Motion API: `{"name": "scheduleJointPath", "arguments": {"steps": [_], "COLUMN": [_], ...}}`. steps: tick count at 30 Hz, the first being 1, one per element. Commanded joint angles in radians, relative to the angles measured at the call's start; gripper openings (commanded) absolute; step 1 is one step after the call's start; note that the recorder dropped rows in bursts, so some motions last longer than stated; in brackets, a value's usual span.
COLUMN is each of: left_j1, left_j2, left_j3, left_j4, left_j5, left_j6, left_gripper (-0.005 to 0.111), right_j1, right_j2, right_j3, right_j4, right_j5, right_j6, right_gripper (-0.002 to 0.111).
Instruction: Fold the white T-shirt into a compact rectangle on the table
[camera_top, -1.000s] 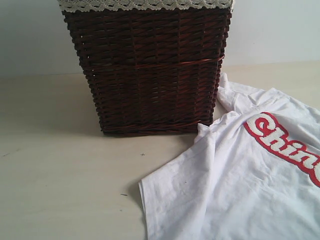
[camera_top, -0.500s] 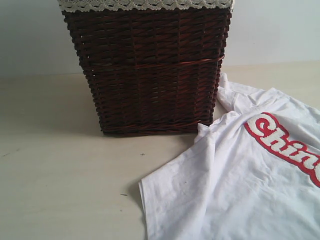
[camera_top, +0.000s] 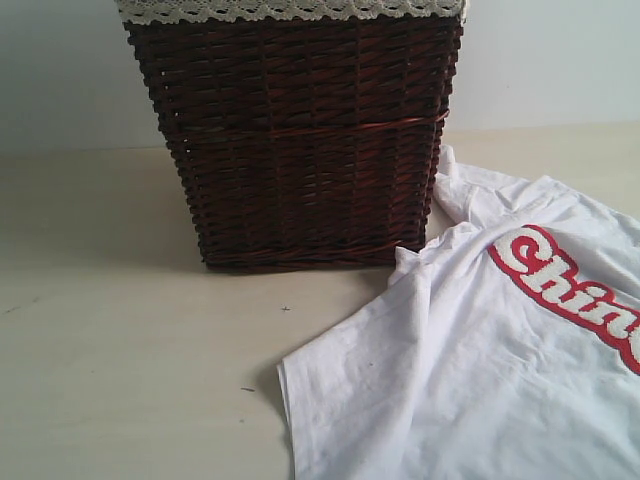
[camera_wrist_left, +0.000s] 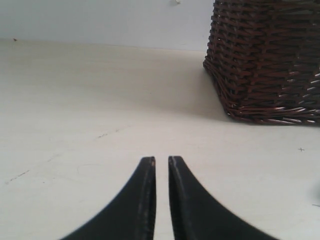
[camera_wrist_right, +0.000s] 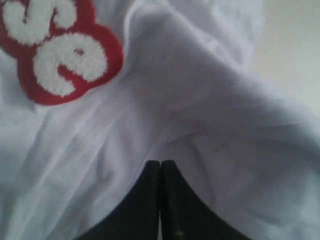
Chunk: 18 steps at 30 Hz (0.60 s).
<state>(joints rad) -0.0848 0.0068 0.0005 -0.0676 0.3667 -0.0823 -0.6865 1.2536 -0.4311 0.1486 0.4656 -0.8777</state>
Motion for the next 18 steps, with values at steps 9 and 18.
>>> {"name": "scheduleJointPath", "arguments": {"steps": [9, 18], "left_j1": [-0.006, -0.006], "left_j2": [-0.007, -0.007], "left_j3": [-0.001, -0.001], "left_j4": [0.002, 0.002], "left_j5": [-0.006, -0.006], "left_j6": [0.002, 0.002], "left_gripper": [0.012, 0.012], "right_j1": [-0.064, -0.159], "right_j2": [0.134, 0.262], "right_j3": [-0.007, -0.019], "right_j4": [-0.758, -0.926], "right_j5": [-0.175, -0.370], "right_j6": [0.518, 0.618], "right_gripper": [0.000, 0.000]}}
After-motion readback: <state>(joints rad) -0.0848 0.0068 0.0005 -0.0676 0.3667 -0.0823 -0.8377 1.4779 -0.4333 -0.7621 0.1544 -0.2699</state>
